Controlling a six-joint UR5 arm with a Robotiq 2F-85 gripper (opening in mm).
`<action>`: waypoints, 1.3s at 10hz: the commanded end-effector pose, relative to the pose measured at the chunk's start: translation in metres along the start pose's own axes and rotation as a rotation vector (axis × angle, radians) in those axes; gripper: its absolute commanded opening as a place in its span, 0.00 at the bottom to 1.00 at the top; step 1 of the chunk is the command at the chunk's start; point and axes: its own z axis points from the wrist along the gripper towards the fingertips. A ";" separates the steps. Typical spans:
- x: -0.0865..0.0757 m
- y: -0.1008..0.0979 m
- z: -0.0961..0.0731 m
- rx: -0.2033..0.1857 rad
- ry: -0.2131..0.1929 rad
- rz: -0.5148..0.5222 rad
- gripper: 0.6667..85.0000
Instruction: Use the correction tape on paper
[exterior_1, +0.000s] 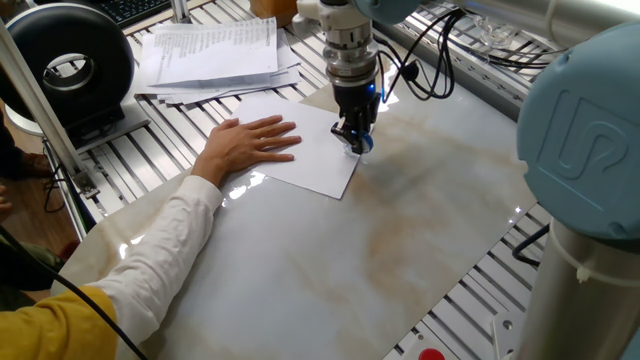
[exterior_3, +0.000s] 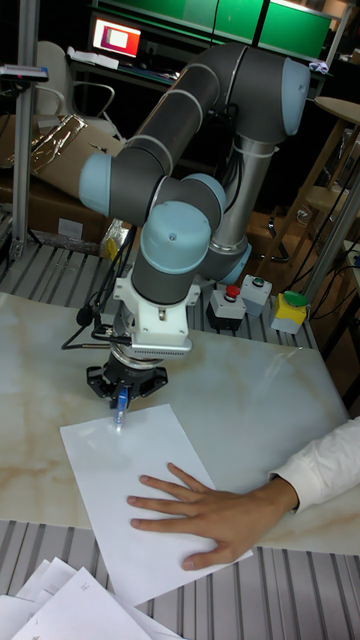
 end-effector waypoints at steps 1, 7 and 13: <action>-0.003 0.003 0.000 -0.012 -0.007 0.004 0.01; 0.006 0.002 0.004 -0.022 0.010 0.001 0.01; 0.016 0.002 0.004 -0.029 0.021 0.002 0.01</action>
